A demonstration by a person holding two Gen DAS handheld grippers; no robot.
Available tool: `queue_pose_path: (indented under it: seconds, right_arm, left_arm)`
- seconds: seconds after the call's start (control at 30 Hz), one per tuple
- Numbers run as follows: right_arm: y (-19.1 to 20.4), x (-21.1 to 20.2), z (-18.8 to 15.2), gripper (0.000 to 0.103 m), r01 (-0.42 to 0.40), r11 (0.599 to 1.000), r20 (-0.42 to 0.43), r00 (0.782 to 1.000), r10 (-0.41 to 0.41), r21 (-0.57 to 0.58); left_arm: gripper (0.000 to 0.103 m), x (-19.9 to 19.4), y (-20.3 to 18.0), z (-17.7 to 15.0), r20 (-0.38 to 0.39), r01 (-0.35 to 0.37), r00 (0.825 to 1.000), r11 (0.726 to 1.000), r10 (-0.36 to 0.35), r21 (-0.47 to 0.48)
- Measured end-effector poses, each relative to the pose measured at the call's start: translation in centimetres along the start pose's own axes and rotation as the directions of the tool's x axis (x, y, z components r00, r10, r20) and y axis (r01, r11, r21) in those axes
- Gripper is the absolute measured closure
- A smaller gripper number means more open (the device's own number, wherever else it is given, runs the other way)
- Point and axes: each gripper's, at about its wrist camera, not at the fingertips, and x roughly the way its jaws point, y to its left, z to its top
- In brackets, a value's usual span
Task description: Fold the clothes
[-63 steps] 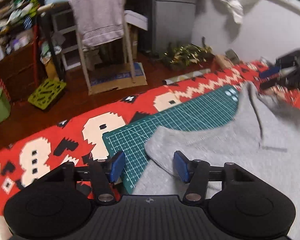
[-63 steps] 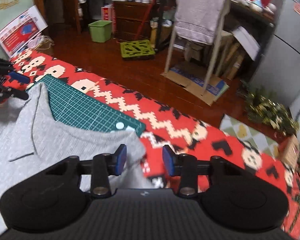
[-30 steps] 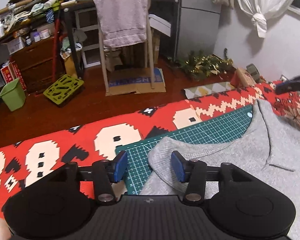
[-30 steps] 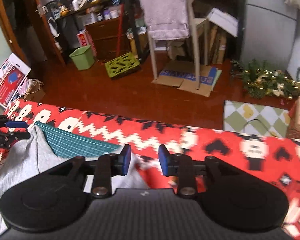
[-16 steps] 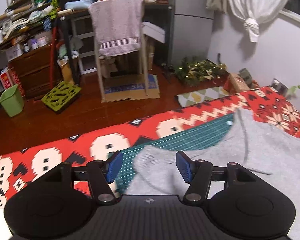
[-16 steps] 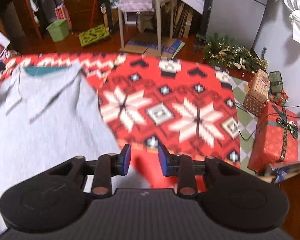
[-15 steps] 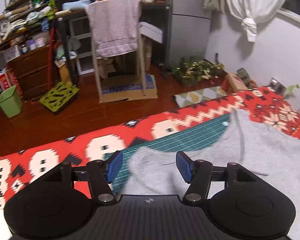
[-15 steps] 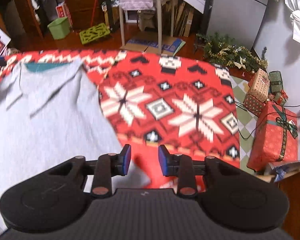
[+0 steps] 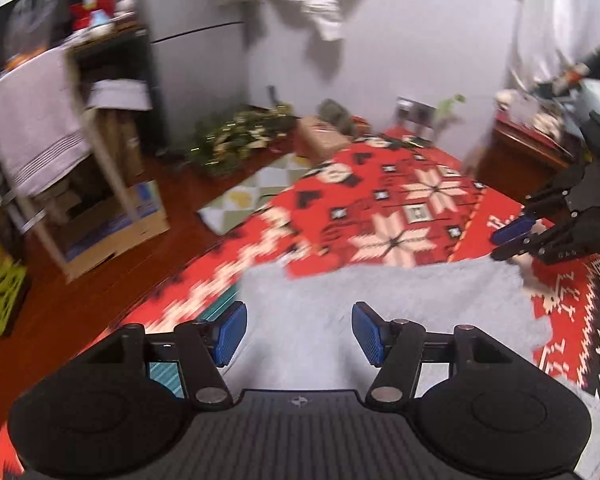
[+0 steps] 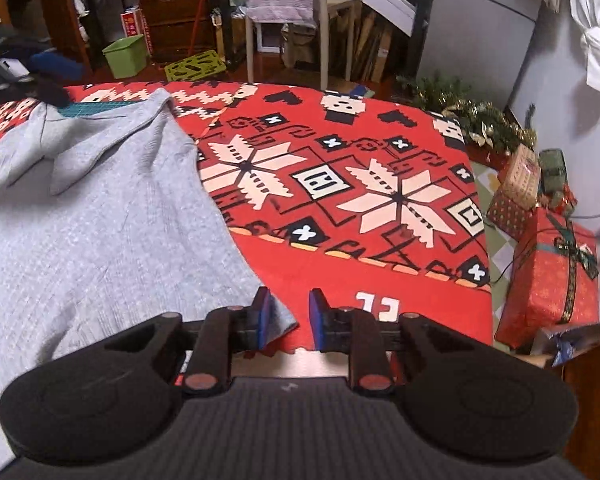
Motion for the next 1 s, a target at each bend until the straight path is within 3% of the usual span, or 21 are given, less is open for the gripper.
queue_pose_path:
  seconds: [0.17,0.27,0.33,0.37,0.43,0.6,0.7,0.93,1.0]
  right_arm:
    - [0.2,-0.2,-0.3,0.082,-0.007,1.0,0.006,1.0,0.007,-0.008]
    - [0.4,-0.4,-0.6,0.089,-0.015,1.0,0.015,1.0,0.015,-0.016]
    - [0.5,-0.5,-0.8,0.092,-0.021,1.0,0.024,0.999,0.021,-0.015]
    - [0.4,-0.5,-0.9,0.092,-0.025,1.0,0.029,0.999,0.026,-0.007]
    - [0.1,-0.5,-1.0,0.092,-0.038,0.999,0.037,0.999,0.038,0.012]
    - [-0.3,-0.6,-1.3,0.092,-0.061,0.998,0.052,0.997,0.059,0.033]
    - [-0.3,-0.7,-1.4,0.092,-0.068,0.997,0.055,0.996,0.066,0.037]
    - [0.1,-0.9,-1.5,0.092,-0.063,0.998,0.049,0.997,0.061,0.03]
    - [0.2,-0.9,-1.5,0.094,-0.058,0.998,0.046,0.997,0.057,0.028]
  left_arm:
    - [0.048,4.8,-2.9,2.7,-0.033,0.069,0.997,0.987,-0.065,0.143]
    - [0.059,7.5,-4.7,3.7,-0.074,0.102,0.994,0.957,-0.085,0.273]
    - [0.074,9.2,-5.2,4.0,-0.12,0.118,0.989,0.938,-0.083,0.326]
    - [0.076,10.0,-5.4,4.2,-0.144,0.126,0.986,0.93,-0.08,0.346]
    - [0.083,10.8,-5.1,4.6,-0.171,0.144,0.981,0.927,-0.088,0.346]
    - [0.083,11.2,-3.6,5.7,-0.202,0.194,0.97,0.931,-0.135,0.308]
    - [0.083,11.8,-3.9,5.6,-0.253,0.219,0.958,0.911,-0.133,0.348]
    - [0.082,11.8,-4.7,5.0,-0.286,0.239,0.95,0.879,-0.124,0.412]
    - [0.089,11.7,-4.8,5.0,-0.306,0.255,0.943,0.878,-0.132,0.406]
